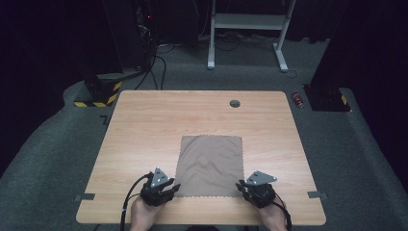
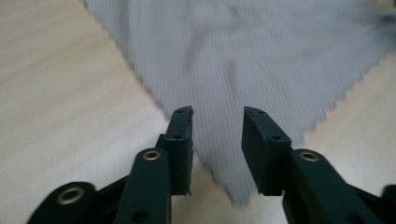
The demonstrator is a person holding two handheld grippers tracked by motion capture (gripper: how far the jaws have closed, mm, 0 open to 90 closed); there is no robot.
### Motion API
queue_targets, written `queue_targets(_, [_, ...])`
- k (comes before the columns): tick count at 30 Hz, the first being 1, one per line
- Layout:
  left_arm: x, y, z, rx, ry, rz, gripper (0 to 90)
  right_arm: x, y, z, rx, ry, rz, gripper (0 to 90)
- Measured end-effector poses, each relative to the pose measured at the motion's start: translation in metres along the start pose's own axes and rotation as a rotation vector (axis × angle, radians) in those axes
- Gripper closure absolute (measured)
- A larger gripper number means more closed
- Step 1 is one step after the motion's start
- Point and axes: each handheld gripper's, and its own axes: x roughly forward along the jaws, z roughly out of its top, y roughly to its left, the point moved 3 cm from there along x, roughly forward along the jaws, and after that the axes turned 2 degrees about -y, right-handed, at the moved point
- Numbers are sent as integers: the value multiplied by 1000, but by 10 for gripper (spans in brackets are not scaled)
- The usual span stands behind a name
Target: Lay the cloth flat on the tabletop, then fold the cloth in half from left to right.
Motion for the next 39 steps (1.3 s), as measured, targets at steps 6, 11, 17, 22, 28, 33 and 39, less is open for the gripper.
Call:
queue_targets(6, [45, 13, 30, 22, -38, 9, 559, 39, -1, 21, 16, -14, 10, 693])
queue_targets(11, [76, 26, 47, 24, -9, 54, 533, 55, 2, 29, 43, -31, 11, 652])
queue_targets(17, [93, 44, 52, -19, -7, 107, 525, 63, 5, 26, 32, -14, 3, 614])
queue_targets(22, [94, 60, 48, -71, -26, 138, 520, 61, 3, 22, 33, -29, 16, 605])
queue_targets(28, [95, 64, 48, -77, -31, 158, 471, 61, 3, 21, 30, -44, 21, 603])
queue_targets(33, [93, 67, 47, -89, -27, 169, 450, 61, 3, 21, 28, -43, 24, 601])
queue_targets(39, [89, 71, 47, -146, -13, 160, 443, 59, 4, 23, 63, -41, 31, 635])
